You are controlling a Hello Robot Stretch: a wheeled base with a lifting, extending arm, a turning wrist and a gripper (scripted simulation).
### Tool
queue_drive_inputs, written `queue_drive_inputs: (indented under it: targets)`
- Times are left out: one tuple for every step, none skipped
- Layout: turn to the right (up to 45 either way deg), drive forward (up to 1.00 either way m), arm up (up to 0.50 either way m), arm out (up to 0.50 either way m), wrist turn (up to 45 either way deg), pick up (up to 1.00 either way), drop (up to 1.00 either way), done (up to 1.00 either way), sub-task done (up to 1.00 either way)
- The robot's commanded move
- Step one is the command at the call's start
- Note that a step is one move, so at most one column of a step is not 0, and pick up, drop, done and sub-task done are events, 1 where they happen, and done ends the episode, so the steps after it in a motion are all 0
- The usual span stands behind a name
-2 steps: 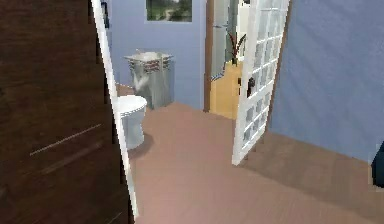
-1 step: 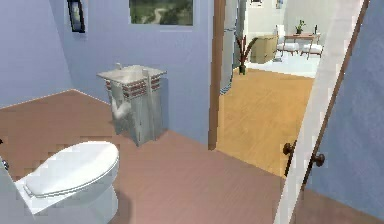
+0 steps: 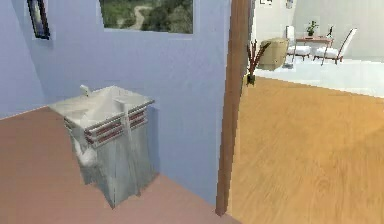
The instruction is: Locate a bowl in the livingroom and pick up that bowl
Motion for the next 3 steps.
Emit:
queue_drive_inputs:
  targets:
    - [36.0, 0.0, 0.0, 0.0, 0.0, 0.0, 0.0, 0.0, 0.0]
    - [0.0, 1.0, 0.0, 0.0, 0.0, 0.0, 0.0, 0.0, 0.0]
    - [9.0, 0.0, 0.0, 0.0, 0.0, 0.0, 0.0, 0.0, 0.0]
